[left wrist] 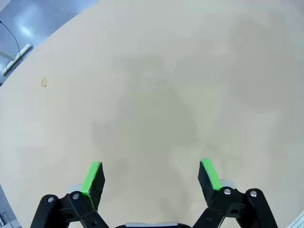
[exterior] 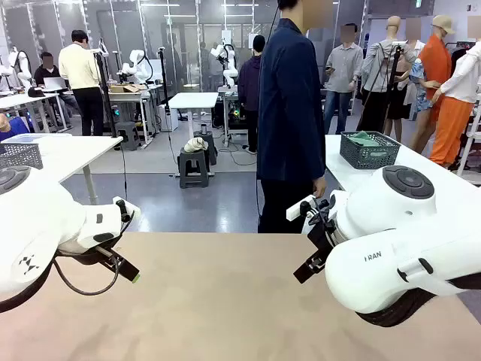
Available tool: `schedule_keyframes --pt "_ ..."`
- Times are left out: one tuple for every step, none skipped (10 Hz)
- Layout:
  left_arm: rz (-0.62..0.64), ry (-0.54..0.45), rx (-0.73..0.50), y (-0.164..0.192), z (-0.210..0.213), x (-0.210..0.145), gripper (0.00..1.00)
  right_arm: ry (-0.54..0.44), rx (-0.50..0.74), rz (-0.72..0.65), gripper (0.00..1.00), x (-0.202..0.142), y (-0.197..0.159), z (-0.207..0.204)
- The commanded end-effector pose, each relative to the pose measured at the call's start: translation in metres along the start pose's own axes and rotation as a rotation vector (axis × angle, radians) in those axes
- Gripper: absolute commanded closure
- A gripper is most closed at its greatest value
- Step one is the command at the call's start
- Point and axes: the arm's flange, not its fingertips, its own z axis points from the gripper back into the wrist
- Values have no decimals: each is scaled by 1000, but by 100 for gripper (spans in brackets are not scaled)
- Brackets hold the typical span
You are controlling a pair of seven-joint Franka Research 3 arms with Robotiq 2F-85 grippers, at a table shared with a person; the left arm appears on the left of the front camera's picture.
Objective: Fold the towels and place them in the basket.
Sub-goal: When a person lays out a Towel with hook on the table, fold it in half twice.
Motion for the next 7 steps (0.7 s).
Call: schedule_keyframes --pt "0 0 0 0 0 0 0 0 0 0 0 0 0 0" --pt "0 0 0 0 0 0 0 0 0 0 0 0 0 0" --pt "0 0 0 0 0 0 0 0 0 0 0 0 0 0" --pt "0 0 0 0 0 0 0 0 0 0 0 0 0 0" --pt "0 0 0 0 0 0 0 0 0 0 0 0 0 0" --pt "0 0 0 0 0 0 0 0 0 0 0 0 0 0" --pt "0 0 0 0 0 0 0 0 0 0 0 0 0 0"
